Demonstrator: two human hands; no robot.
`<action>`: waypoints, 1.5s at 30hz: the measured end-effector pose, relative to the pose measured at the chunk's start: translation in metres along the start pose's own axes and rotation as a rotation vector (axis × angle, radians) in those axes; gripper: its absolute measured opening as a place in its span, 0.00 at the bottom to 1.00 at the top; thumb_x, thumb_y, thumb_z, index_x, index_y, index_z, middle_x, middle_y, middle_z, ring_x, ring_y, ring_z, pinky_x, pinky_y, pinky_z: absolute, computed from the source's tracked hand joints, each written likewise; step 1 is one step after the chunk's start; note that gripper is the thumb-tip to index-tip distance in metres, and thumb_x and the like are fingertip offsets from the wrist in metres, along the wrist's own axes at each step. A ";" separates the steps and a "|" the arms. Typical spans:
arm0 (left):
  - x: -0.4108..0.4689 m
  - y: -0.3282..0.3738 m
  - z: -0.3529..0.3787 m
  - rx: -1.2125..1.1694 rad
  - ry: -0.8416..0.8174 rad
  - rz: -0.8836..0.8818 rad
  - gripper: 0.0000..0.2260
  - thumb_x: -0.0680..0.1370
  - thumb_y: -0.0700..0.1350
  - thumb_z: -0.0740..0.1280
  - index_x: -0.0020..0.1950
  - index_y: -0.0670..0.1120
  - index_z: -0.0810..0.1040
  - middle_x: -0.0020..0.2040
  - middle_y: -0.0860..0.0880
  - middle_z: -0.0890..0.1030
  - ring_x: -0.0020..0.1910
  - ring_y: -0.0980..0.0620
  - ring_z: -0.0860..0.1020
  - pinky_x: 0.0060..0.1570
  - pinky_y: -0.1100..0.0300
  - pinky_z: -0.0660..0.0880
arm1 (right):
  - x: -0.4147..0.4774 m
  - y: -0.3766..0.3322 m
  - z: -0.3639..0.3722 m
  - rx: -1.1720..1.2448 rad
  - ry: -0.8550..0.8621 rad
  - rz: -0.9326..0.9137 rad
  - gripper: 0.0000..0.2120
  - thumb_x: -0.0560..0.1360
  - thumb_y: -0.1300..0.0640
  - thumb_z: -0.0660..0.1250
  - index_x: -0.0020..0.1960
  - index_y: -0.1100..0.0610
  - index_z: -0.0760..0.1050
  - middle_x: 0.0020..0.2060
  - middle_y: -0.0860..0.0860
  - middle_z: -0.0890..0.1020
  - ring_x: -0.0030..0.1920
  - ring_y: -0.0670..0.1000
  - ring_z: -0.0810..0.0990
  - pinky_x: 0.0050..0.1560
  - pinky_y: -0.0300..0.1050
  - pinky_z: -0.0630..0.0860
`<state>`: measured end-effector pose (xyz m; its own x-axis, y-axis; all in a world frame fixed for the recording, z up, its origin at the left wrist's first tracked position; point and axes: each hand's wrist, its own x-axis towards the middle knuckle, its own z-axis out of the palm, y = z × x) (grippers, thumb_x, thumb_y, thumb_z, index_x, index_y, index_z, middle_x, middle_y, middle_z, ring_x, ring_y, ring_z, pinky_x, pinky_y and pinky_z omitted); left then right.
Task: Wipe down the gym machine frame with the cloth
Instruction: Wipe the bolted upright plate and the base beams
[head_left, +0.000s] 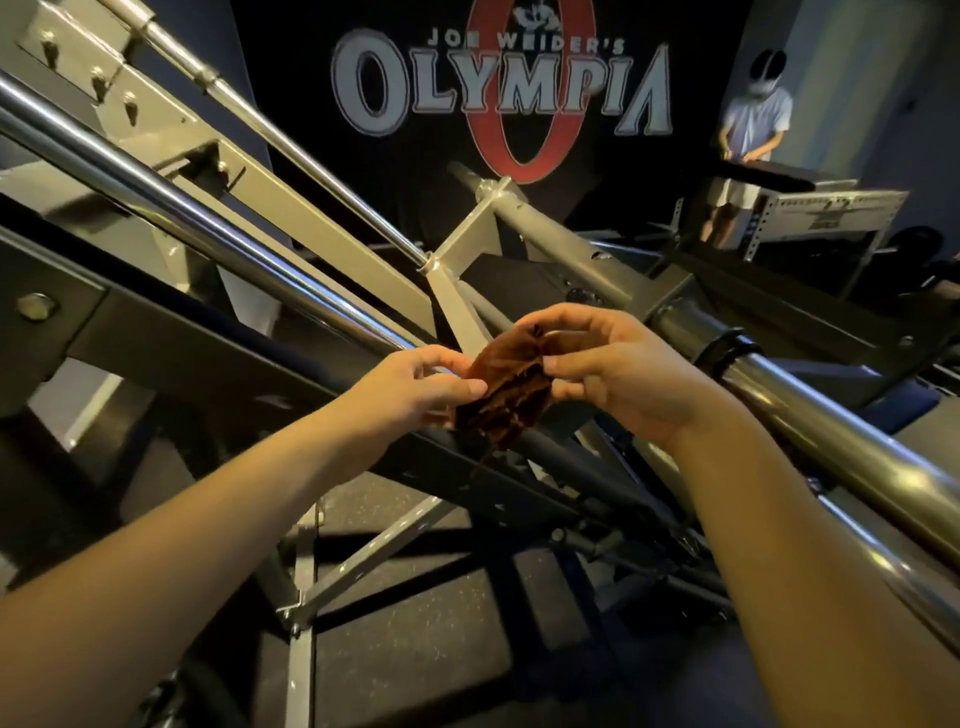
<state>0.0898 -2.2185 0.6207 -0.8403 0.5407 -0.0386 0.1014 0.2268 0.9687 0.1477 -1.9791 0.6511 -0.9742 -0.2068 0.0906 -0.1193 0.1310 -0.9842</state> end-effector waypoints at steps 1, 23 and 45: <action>-0.003 -0.005 0.000 -0.018 -0.025 -0.003 0.20 0.74 0.53 0.76 0.62 0.46 0.81 0.58 0.46 0.84 0.59 0.48 0.83 0.61 0.50 0.78 | -0.001 0.003 0.004 0.004 0.008 0.010 0.17 0.80 0.69 0.62 0.61 0.54 0.81 0.58 0.54 0.84 0.62 0.54 0.82 0.59 0.53 0.80; 0.016 -0.176 0.087 0.104 -0.117 -0.319 0.04 0.76 0.41 0.75 0.50 0.47 0.85 0.44 0.49 0.87 0.45 0.54 0.85 0.50 0.57 0.82 | -0.065 0.226 0.056 0.104 0.426 0.526 0.12 0.77 0.62 0.74 0.58 0.53 0.81 0.50 0.47 0.87 0.54 0.48 0.86 0.59 0.49 0.82; 0.080 -0.311 0.115 -0.151 0.543 -0.016 0.09 0.75 0.54 0.75 0.53 0.55 0.82 0.45 0.57 0.85 0.44 0.69 0.80 0.43 0.69 0.70 | 0.007 0.380 0.078 -0.234 1.056 -0.063 0.12 0.75 0.59 0.75 0.54 0.47 0.77 0.48 0.42 0.82 0.52 0.36 0.80 0.53 0.28 0.76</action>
<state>0.0522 -2.1522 0.2883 -0.9986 0.0349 0.0390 0.0421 0.0912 0.9949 0.1100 -2.0064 0.2657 -0.6244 0.7054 0.3353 -0.0995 0.3540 -0.9299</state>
